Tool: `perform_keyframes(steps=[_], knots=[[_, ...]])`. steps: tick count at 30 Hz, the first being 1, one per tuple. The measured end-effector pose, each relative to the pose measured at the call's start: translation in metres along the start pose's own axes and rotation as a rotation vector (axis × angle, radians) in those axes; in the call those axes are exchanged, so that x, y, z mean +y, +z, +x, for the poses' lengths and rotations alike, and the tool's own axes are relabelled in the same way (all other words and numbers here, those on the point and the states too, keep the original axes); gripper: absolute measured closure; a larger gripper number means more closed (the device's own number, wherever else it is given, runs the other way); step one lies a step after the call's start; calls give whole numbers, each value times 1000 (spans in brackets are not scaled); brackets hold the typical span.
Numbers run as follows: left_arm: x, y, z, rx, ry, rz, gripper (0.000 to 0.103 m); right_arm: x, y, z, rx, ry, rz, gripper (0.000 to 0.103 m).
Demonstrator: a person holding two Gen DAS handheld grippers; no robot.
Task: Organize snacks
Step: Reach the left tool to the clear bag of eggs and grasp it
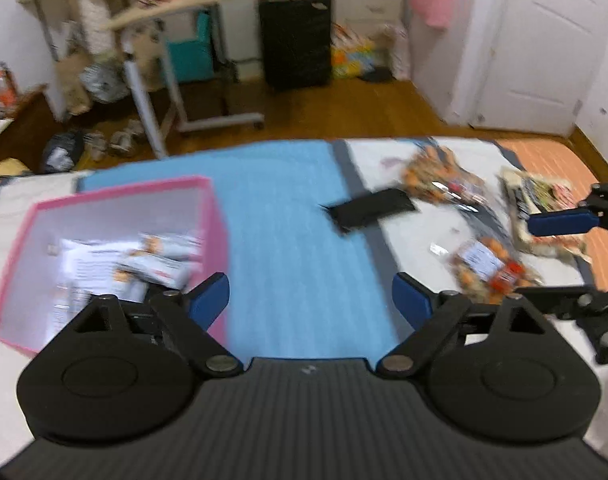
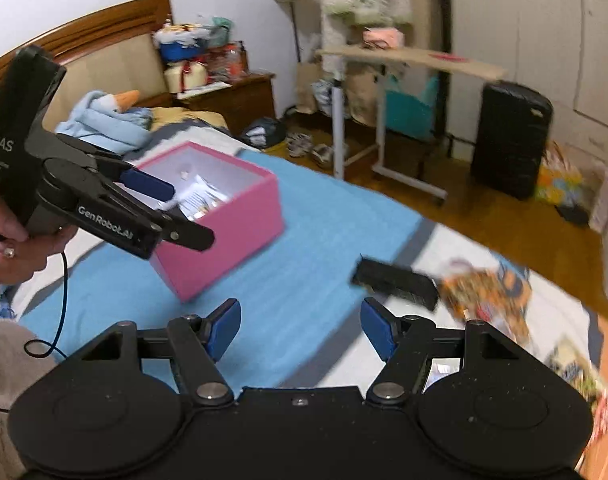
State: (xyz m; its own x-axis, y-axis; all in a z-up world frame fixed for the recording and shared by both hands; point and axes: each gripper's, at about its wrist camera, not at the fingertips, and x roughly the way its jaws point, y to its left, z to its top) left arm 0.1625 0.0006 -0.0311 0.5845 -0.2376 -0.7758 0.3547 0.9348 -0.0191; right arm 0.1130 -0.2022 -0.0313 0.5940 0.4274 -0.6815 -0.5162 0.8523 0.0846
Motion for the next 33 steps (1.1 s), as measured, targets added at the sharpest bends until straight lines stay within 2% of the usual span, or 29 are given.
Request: perform_keyframes(steps=[2, 6, 13, 20, 27, 30, 31, 33], knots=[[-18, -1, 12, 22, -40, 1, 14, -4, -13, 0, 4, -35, 2, 16], [-47, -5, 33, 55, -98, 7, 14, -20, -34, 4, 29, -83, 47, 14], [-75, -22, 71, 100, -172, -53, 13, -41, -68, 14, 87, -153, 77, 3], [-98, -46, 113, 143, -299, -126, 13, -61, -103, 32, 164, -232, 84, 2], [-118, -55, 137, 146, -379, -178, 17, -76, -126, 48, 224, -237, 117, 2], [-129, -57, 145, 149, -386, -168, 28, -84, -131, 52, 222, -207, 176, 1], [-131, -58, 148, 158, -395, -172, 36, -87, -132, 55, 223, -193, 199, 1], [-134, -60, 154, 174, -419, -195, 41, -90, -134, 61, 222, -180, 226, 1]])
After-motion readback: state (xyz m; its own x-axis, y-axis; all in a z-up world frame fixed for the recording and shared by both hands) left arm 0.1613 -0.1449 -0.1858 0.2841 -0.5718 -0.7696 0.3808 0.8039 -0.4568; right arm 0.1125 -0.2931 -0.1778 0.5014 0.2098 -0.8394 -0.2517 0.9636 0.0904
